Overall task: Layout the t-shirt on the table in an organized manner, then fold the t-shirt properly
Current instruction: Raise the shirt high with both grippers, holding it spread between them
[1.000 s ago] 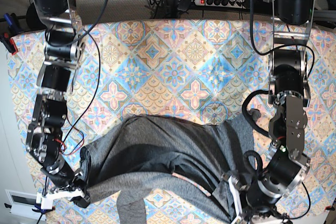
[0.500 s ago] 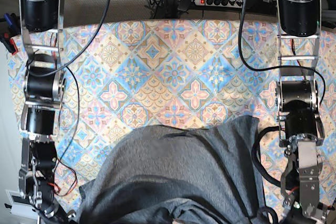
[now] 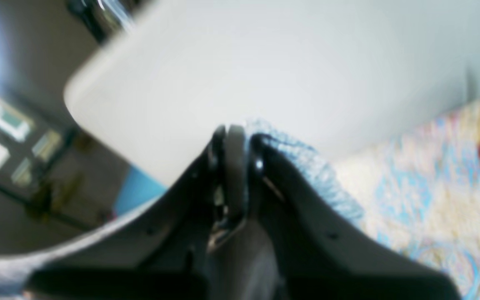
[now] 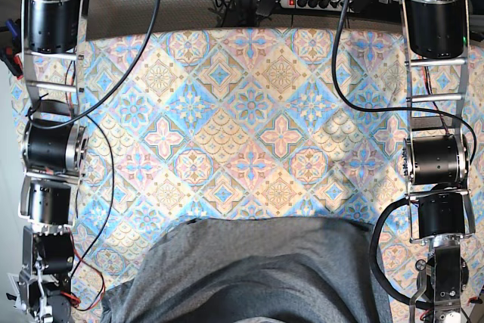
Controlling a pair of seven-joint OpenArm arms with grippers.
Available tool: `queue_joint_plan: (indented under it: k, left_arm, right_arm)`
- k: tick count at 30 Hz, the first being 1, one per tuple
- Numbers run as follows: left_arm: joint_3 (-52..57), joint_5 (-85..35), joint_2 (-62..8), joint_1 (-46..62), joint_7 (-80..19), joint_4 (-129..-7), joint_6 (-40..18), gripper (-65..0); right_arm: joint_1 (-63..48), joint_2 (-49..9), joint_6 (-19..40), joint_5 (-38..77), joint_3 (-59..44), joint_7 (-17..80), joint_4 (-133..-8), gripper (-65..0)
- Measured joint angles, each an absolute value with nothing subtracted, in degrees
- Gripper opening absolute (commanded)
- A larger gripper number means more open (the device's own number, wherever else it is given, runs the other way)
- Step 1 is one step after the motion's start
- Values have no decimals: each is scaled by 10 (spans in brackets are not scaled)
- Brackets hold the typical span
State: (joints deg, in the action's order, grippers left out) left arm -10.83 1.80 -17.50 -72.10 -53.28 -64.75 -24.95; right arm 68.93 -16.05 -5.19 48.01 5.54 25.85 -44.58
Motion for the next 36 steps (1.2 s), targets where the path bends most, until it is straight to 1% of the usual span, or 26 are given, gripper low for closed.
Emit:
queue_joint_plan:
  k: [3,6,11,16,20,24,36]
  left_arm:
    - [-108,18,-173,-719,-516,-624,-251,-650]
    - [-108,22,-163,-723,-500,-605,-249,-650]
    - [-108,20,-159,-722,-480,-577,-250,-650]
    - [-108,23,-162,-722,-480,-549,-249,-650]
    - [-108,24,-162,-721,-454,-549,-248,-650]
    - [-109,29,-173,-722,-454,-549,-238,-650]
    - [-108,20,-208,-722,-458,-549,-238,-650]
  right_arm:
    - [704,-160,-52,480,55,228,-436,-650]
    - [713,-147,-57,480,55,204,-430,-650]
    - [721,-138,-52,479,58,206,-428,-650]
    - [719,-143,-56,427,97,206,-428,-650]
    - [720,-119,-56,399,99,205,-428,-650]
    - [719,-97,-51,389,100,206,-428,-650]
    - [719,-102,-51,377,103,209,-428,-650]
